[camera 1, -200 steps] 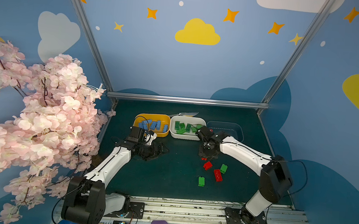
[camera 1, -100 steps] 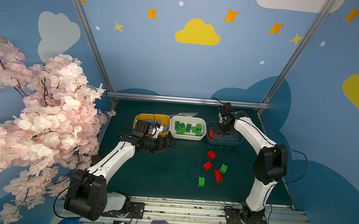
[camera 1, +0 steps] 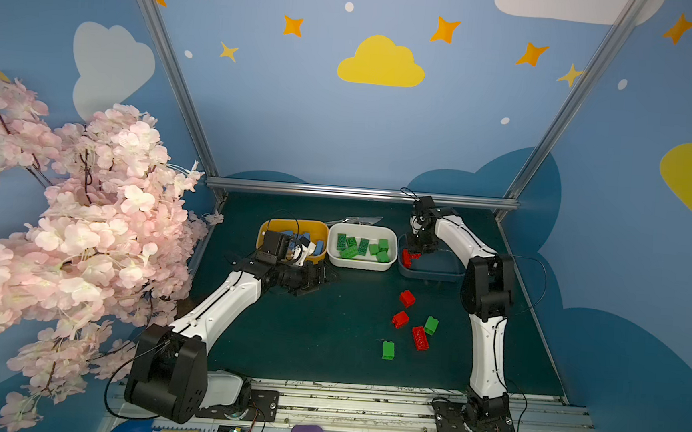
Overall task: Sort the legos into containers by color
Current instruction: 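Carry the red brick into the grey-blue bin and open the right gripper, then lower the right gripper onto a green 2x2 brick and grasp it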
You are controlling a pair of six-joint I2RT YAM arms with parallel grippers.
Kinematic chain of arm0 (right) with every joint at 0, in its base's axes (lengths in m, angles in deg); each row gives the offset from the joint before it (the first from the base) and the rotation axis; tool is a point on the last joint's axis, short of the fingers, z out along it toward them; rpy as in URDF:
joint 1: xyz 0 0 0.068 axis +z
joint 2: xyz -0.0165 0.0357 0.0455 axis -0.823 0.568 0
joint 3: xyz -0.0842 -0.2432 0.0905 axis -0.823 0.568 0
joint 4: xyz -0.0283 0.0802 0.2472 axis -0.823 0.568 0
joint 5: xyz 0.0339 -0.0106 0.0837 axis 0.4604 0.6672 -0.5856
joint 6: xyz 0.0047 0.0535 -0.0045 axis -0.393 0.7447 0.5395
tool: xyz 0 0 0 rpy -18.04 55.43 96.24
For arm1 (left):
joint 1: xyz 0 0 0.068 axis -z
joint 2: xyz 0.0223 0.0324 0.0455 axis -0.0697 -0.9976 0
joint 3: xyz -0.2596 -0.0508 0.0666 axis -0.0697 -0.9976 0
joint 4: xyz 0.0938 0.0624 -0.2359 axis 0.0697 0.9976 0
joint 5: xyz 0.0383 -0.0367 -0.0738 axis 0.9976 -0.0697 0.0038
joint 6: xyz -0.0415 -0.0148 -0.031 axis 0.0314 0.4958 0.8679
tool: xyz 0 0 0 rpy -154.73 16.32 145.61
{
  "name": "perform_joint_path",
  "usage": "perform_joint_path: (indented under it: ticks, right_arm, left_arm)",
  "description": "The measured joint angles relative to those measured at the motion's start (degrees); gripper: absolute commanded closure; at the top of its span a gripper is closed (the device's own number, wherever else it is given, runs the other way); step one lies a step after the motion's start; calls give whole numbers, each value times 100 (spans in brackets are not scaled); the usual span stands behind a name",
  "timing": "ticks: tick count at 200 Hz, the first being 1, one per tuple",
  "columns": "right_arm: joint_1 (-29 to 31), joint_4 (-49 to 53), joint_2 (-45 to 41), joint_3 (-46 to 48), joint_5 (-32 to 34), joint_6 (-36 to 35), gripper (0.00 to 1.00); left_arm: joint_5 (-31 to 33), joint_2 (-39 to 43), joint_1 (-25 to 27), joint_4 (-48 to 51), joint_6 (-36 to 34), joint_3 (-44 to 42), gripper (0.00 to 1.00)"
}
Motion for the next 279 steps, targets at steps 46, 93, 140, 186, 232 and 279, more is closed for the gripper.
perform_joint_path:
  ticks: [46,93,140,186,232,279]
  right_arm:
    - [72,-44,-1051,944,-321,31,39]
    - [553,-173,-2962,2573,-636,470,38]
    - [1873,-157,-4310,4227,-824,1574,35]
    - [3117,-105,-4972,5351,-660,2739,28]
    - [3766,-302,-4782,6094,-527,3322,29]
    - [3860,-903,-4221,6122,-531,3510,40]
  left_arm:
    - [2,37,0,4,2,-72,0]
    - [-2,35,0,7,-2,-72,0]
    - [-2,35,0,59,-46,-72,0]
    - [-4,35,0,131,-131,-72,0]
    - [-4,35,0,179,-170,-72,0]
    - [-4,72,0,214,-199,-138,0]
